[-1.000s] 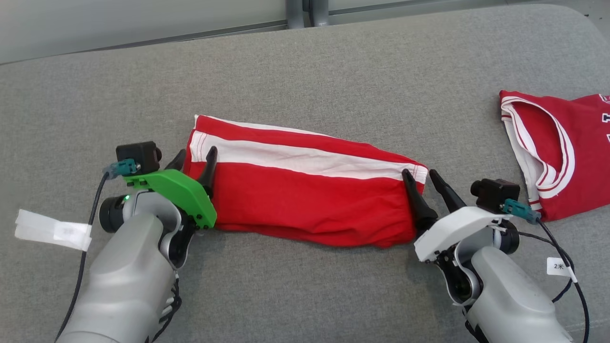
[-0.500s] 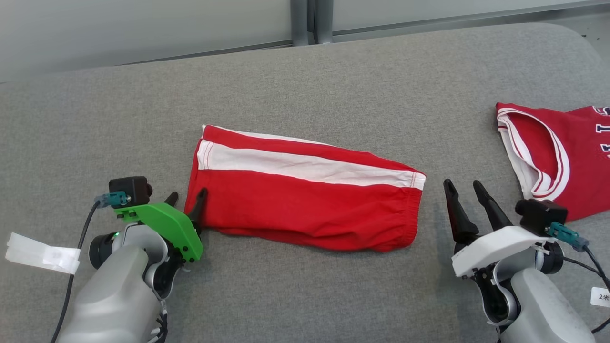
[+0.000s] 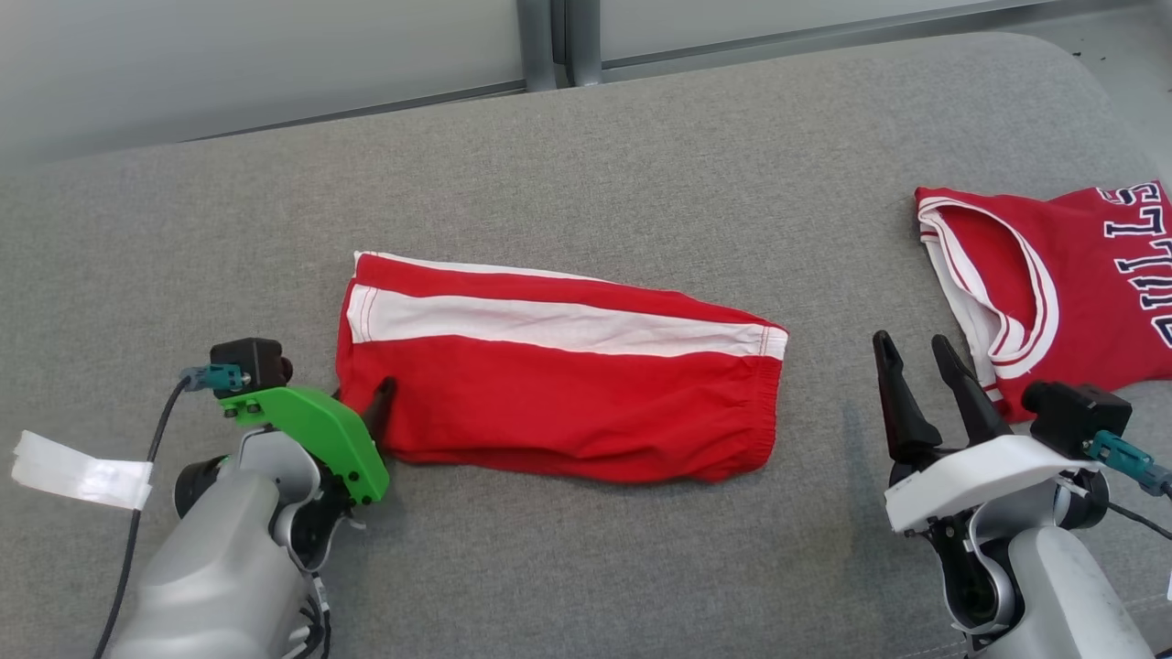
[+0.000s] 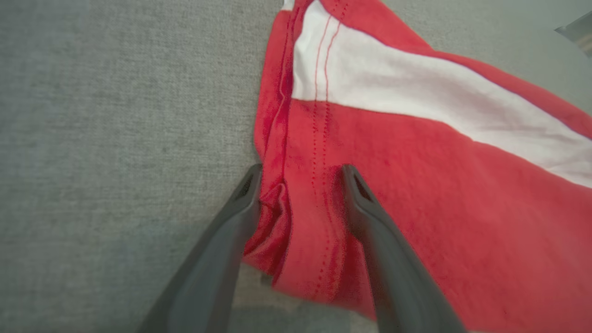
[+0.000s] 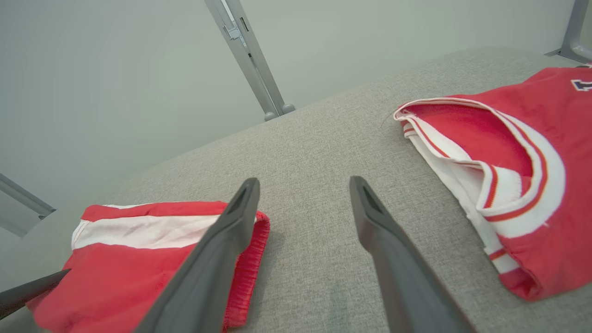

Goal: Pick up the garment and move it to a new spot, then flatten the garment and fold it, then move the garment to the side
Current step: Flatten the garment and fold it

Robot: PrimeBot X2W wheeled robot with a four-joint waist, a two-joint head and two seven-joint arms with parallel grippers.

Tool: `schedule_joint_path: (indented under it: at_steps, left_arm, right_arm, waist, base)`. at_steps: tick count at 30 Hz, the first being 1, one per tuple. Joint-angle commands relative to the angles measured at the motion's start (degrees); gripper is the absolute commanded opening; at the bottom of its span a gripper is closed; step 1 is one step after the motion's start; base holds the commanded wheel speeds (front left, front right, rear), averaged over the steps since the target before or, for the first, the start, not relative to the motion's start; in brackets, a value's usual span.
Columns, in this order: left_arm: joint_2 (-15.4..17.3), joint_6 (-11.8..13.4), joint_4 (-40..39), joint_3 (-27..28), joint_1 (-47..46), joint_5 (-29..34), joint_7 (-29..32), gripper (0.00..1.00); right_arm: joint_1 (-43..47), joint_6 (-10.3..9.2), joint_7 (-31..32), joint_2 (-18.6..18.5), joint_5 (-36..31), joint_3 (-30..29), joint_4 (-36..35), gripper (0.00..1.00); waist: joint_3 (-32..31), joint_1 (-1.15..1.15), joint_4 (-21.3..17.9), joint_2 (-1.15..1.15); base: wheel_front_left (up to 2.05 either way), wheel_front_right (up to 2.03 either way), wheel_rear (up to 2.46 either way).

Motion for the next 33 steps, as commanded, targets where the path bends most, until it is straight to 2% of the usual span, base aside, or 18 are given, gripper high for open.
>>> schedule_joint_path:
  at_steps: [1, 2, 7, 17, 26, 32, 33]
  left_arm:
    - [-0.95, -0.17, 0.14, -0.63, 1.85, -0.27, 0.81, 0.2]
    - [-1.0, -0.23, -0.28, -0.79, 2.06, -0.28, 0.67, 0.0]
    - [-0.56, -0.3, -2.04, -0.58, 2.54, -0.36, -1.64, 0.0]
    - [-0.78, 2.3, -7.5, 1.99, 7.92, -2.49, -7.59, 0.0]
    - [-0.42, 7.8, -18.02, 2.28, 16.2, -2.53, -9.84, 0.0]
    - [0.18, 10.75, -22.27, 1.44, 18.91, -1.49, -9.72, 0.0]
    - [0.39, 11.24, -22.6, 1.29, 19.05, -1.22, -9.91, 0.24]
  right_arm:
    - [0.7, 0.0, 0.15, 0.18, -0.45, -0.18, -0.43, 1.0]
    - [0.97, 0.0, 0.37, 0.33, -0.62, -0.47, -0.88, 1.0]
    - [1.49, 0.0, 1.08, 0.85, -1.23, -1.28, -2.46, 1.0]
    - [2.55, 0.0, 2.14, 1.14, -1.69, -2.4, -3.82, 1.0]
    - [3.71, 0.0, 4.86, 1.61, -3.61, -4.51, -4.2, 1.0]
    - [3.92, 0.0, 6.76, 2.23, -5.13, -5.25, -4.18, 1.0]
    - [3.93, 0.0, 7.06, 2.27, -5.27, -5.27, -4.2, 1.0]
  waist:
    - [-0.12, 0.0, 0.1, 0.62]
    - [-0.23, 0.0, 0.23, 0.62]
    - [-0.98, 0.0, 1.5, 0.62]
    - [-3.15, 0.0, 6.03, 0.62]
    - [-4.32, 0.0, 9.81, 0.62]
    - [-4.83, 0.0, 10.36, 0.62]
    - [-4.97, 0.0, 10.32, 0.62]
  base:
    - [0.0, 0.0, 0.0]
    - [0.0, 0.0, 0.0]
    - [0.0, 0.0, 0.0]
    - [0.0, 0.0, 0.0]
    - [0.0, 0.0, 0.0]
    - [0.0, 0.0, 0.0]
    - [0.0, 0.0, 0.0]
